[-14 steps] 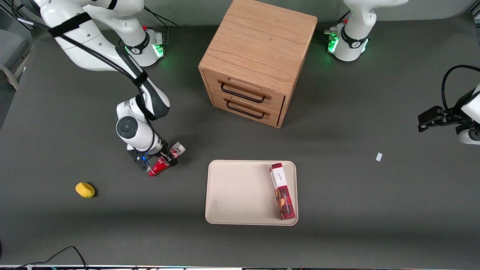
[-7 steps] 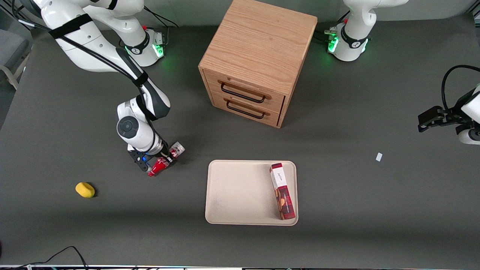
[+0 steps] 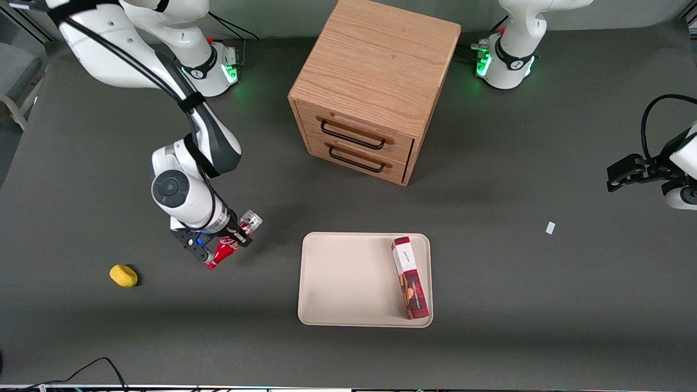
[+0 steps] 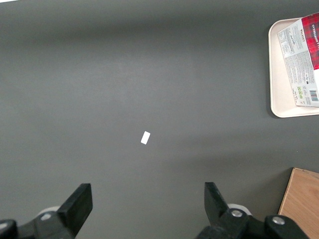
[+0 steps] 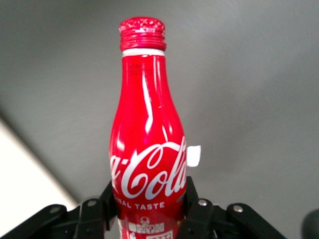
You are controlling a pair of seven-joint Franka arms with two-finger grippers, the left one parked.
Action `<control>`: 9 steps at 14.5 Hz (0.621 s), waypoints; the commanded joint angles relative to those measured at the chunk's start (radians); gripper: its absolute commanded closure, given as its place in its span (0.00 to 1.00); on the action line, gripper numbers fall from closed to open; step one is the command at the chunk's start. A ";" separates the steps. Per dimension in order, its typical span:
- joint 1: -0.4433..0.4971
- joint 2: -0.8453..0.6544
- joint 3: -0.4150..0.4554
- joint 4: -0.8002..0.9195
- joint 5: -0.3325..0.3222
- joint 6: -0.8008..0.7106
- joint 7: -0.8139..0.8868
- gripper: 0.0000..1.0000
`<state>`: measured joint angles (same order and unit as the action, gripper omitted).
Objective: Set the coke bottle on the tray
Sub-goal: 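Lift the bottle and carry it over the white tray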
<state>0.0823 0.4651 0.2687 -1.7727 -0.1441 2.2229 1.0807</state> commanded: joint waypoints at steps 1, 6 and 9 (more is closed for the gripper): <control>0.007 0.016 0.020 0.215 -0.009 -0.172 -0.147 0.91; 0.088 0.122 0.044 0.487 -0.009 -0.212 -0.453 0.91; 0.154 0.312 0.072 0.712 -0.005 -0.165 -0.594 0.90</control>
<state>0.1912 0.6051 0.3222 -1.2767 -0.1439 2.0489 0.5749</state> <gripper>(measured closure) 0.463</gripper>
